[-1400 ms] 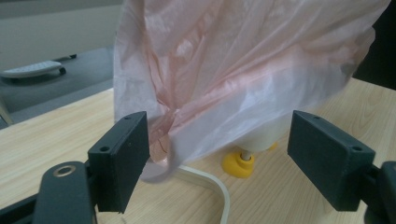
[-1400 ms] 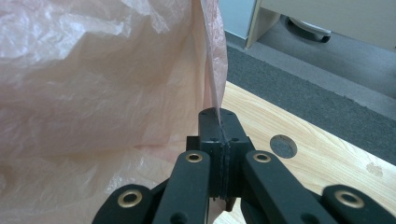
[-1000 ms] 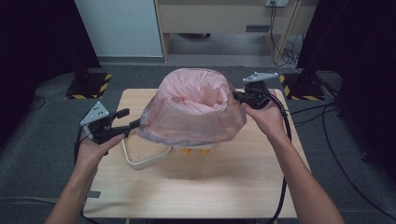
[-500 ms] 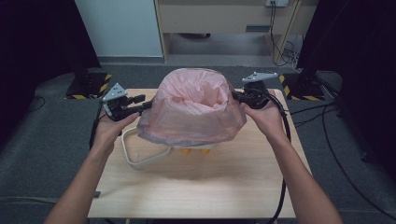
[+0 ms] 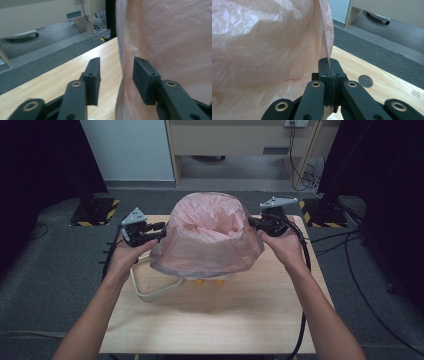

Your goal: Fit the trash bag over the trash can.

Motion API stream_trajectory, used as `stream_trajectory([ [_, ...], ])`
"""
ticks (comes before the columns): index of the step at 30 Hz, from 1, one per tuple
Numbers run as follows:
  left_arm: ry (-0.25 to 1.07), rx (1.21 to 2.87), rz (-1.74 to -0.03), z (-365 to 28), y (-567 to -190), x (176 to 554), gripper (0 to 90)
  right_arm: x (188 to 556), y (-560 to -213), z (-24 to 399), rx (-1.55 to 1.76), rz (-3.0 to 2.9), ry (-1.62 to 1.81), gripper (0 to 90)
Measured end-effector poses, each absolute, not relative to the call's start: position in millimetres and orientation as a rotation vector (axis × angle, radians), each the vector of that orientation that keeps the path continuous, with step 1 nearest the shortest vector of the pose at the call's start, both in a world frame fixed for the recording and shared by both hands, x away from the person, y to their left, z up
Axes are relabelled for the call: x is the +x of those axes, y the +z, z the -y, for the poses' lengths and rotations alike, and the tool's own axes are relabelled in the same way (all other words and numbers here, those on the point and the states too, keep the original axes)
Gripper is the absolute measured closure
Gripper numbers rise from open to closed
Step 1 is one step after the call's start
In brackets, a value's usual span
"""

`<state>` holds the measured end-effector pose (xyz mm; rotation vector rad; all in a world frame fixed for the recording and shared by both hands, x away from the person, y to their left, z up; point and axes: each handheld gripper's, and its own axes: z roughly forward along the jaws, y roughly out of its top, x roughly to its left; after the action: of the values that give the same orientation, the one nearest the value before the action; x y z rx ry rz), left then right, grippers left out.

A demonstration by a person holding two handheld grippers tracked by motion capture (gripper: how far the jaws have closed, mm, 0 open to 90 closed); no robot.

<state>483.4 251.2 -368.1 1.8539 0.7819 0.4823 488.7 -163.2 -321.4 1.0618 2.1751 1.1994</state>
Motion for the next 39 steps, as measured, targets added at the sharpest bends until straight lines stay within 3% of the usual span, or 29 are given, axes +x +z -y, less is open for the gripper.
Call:
stream_trajectory([
  [3, 0.46, 1.845, -0.776, -249.1, -369.6, 487.5, 71.3, 490.6, -320.7, 162.8, 1.061, -2.169, 1.232, 86.9],
  [8, 0.449, 1.843, -0.774, -248.7, -370.3, 488.6, 80.3, 492.5, -317.4, 158.9, 1.039, -2.154, 1.246, 77.4],
  [14, 0.443, 1.808, -0.814, -253.0, -367.8, 489.3, 89.2, 498.3, -312.4, 155.7, 1.04, -2.166, 1.218, 90.0],
  [22, 0.444, 1.803, -0.923, -257.3, -372.6, 499.8, 90.0, 510.5, -317.8, 161.8, 1.115, -2.184, 1.155, 90.0],
  [39, 0.427, 1.864, -0.974, -258.3, -386.2, 512.4, 90.0, 523.8, -353.5, 180.5, 1.252, -2.268, 1.109, 90.0],
])
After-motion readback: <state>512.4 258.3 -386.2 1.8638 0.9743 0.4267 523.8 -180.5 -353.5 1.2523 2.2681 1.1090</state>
